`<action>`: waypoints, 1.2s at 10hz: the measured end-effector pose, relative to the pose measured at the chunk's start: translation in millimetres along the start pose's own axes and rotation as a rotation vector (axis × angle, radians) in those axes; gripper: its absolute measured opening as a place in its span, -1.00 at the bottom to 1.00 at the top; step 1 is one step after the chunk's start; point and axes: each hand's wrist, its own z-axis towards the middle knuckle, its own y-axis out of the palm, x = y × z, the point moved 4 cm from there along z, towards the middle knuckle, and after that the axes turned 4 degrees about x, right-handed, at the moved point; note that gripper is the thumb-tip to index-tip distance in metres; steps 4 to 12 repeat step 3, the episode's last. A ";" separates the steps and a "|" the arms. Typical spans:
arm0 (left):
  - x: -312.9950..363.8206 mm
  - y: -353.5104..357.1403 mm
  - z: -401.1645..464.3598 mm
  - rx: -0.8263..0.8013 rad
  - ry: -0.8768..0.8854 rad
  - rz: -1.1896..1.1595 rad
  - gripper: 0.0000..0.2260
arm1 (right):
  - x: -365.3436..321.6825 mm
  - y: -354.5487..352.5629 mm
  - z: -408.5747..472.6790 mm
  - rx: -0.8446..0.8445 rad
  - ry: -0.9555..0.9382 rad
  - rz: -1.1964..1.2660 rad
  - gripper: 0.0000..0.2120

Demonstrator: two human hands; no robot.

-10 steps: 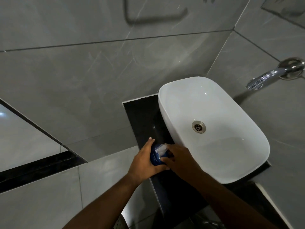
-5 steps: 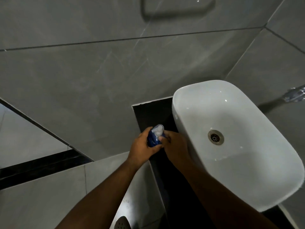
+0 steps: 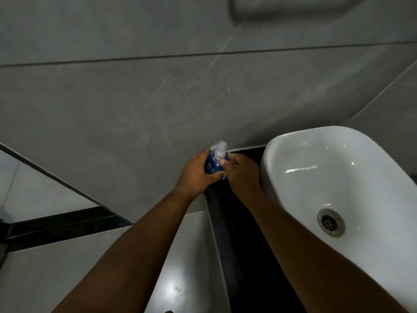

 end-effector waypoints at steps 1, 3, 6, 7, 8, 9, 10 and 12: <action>0.4 -4.7 10.2 -0.011 -0.010 0.018 -0.42 | -4.3 0.1 9.8 0.033 -0.014 0.058 -0.84; 3.9 -27.8 13.0 -0.002 -0.027 0.222 -0.42 | -20.5 -19.0 -0.6 0.077 -0.027 0.185 -0.72; 3.9 -27.8 13.0 -0.002 -0.027 0.222 -0.42 | -20.5 -19.0 -0.6 0.077 -0.027 0.185 -0.72; 3.9 -27.8 13.0 -0.002 -0.027 0.222 -0.42 | -20.5 -19.0 -0.6 0.077 -0.027 0.185 -0.72; 3.9 -27.8 13.0 -0.002 -0.027 0.222 -0.42 | -20.5 -19.0 -0.6 0.077 -0.027 0.185 -0.72; 3.9 -27.8 13.0 -0.002 -0.027 0.222 -0.42 | -20.5 -19.0 -0.6 0.077 -0.027 0.185 -0.72; 3.9 -27.8 13.0 -0.002 -0.027 0.222 -0.42 | -20.5 -19.0 -0.6 0.077 -0.027 0.185 -0.72; 3.9 -27.8 13.0 -0.002 -0.027 0.222 -0.42 | -20.5 -19.0 -0.6 0.077 -0.027 0.185 -0.72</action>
